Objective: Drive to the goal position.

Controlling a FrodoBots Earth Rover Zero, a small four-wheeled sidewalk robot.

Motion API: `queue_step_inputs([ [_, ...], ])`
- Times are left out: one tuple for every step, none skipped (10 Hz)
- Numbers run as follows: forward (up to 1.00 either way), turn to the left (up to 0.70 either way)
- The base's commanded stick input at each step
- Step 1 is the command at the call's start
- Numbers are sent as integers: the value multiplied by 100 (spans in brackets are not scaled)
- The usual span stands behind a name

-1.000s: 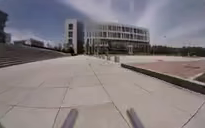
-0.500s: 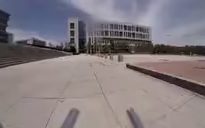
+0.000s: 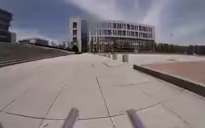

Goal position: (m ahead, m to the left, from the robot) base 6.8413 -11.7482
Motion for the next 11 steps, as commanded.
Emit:
queue_step_inputs([
  [100,-16],
  [100,-30],
  [100,-40],
  [100,-40],
  [100,-40],
  [100,-40],
  [100,-40],
  [100,-36],
  [100,0],
  [100,0],
  [100,0],
])
